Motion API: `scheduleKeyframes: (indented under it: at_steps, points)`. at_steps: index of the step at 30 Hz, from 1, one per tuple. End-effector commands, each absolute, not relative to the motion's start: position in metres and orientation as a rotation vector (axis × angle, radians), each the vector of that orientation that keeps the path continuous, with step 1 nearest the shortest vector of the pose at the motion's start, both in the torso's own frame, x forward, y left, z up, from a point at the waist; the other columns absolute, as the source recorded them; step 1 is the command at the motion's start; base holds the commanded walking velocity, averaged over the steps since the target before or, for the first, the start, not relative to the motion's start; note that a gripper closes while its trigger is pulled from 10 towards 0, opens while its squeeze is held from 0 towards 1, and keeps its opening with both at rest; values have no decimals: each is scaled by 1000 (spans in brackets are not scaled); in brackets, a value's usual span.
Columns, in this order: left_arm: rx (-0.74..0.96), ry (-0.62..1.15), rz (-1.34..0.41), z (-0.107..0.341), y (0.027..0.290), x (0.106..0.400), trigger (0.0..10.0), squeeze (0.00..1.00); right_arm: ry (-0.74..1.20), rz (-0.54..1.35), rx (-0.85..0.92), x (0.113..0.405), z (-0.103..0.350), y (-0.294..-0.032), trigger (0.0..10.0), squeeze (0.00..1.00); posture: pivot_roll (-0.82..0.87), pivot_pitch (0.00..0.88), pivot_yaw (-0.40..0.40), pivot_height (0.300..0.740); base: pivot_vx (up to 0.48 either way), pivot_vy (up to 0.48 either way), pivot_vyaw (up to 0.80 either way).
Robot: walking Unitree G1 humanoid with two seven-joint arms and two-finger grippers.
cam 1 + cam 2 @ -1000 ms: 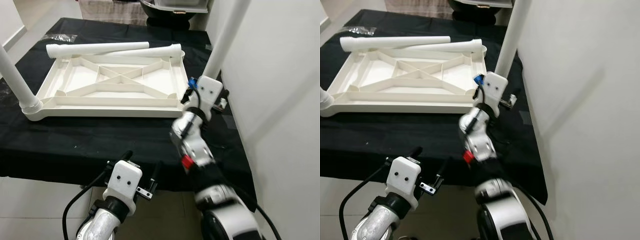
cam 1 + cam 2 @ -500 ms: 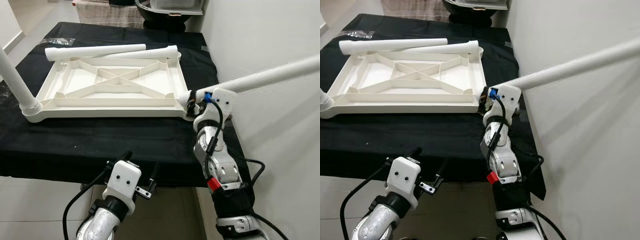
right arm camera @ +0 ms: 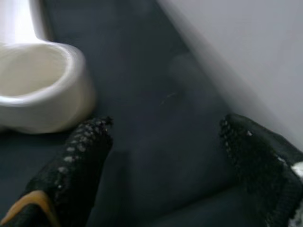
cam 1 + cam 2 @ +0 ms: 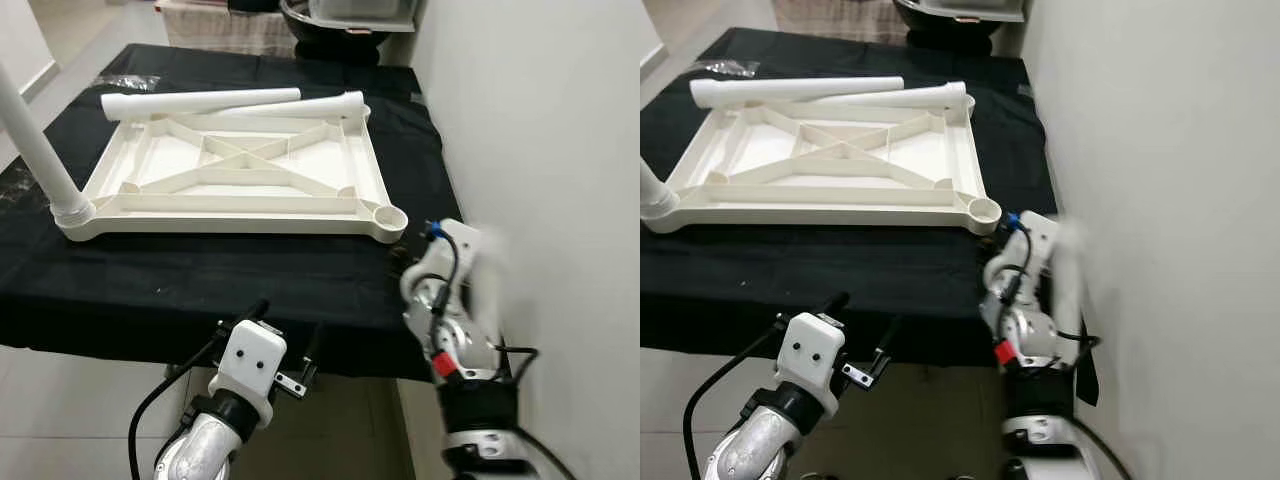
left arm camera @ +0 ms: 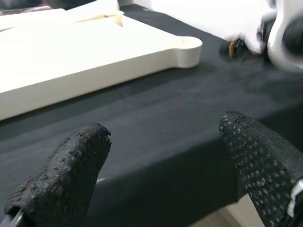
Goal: Building children table
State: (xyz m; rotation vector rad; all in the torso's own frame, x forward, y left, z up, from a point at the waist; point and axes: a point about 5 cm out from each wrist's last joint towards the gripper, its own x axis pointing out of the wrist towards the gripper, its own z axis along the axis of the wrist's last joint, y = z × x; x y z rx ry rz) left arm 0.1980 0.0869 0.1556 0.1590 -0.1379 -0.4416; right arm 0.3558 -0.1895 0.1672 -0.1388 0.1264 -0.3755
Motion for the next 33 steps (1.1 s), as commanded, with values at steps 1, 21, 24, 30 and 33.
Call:
scheduleKeyframes:
  at_steps: [1,21,24,30,33]
  points:
    - [177,-126,-475,151,85,194,10000,0,-8,-300,-334,361,193,-187,10000,0,92,145,-74,740,0,0,0]
    - [165,-101,-418,148,95,203,10000,0,-112,188,-48,304,166,-142,10000,0,85,128,-55,740,0,0,0]
    - [167,-103,-415,148,96,205,10000,0,-104,199,-24,299,163,-142,10000,0,83,124,-52,740,0,0,0]
    - [164,-96,-414,145,98,207,10000,0,-88,148,-32,283,153,-149,10000,0,83,104,-46,740,0,0,0]
    - [163,-94,-413,145,98,207,10000,0,-88,152,-26,281,153,-149,10000,0,83,104,-46,740,0,0,0]
